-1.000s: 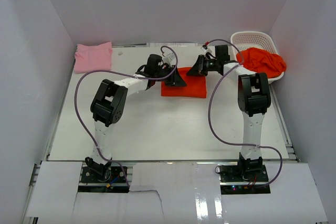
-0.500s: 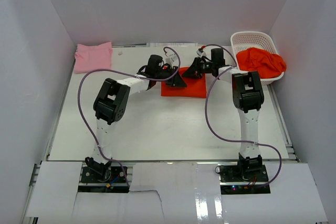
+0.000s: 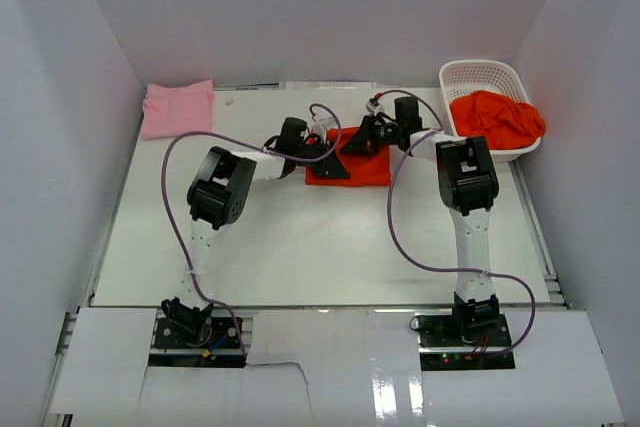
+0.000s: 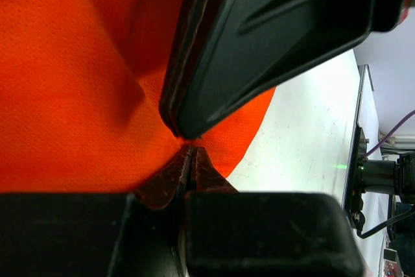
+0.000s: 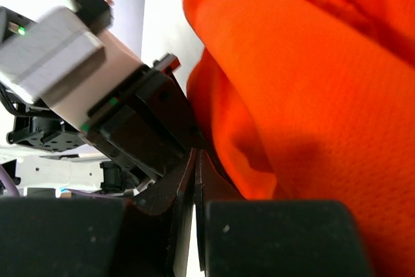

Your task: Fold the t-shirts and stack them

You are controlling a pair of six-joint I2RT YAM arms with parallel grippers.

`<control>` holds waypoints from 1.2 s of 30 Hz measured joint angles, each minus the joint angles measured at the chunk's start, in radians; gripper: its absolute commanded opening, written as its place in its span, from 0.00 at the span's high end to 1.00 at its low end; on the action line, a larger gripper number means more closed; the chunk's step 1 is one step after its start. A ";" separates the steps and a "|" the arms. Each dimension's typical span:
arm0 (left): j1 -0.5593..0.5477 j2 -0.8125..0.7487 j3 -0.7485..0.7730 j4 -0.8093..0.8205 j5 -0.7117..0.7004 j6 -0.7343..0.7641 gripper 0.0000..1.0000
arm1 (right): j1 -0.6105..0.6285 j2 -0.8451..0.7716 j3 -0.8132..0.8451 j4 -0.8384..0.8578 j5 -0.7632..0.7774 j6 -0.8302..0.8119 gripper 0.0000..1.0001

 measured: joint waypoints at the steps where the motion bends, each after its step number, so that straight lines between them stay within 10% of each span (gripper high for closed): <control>1: 0.001 0.000 -0.008 0.014 0.002 -0.002 0.89 | 0.002 0.001 -0.008 -0.002 -0.003 0.000 0.92; 36: -0.033 -0.089 -0.276 0.280 -0.002 -0.082 0.90 | 0.039 0.259 0.462 -0.117 0.109 -0.287 0.92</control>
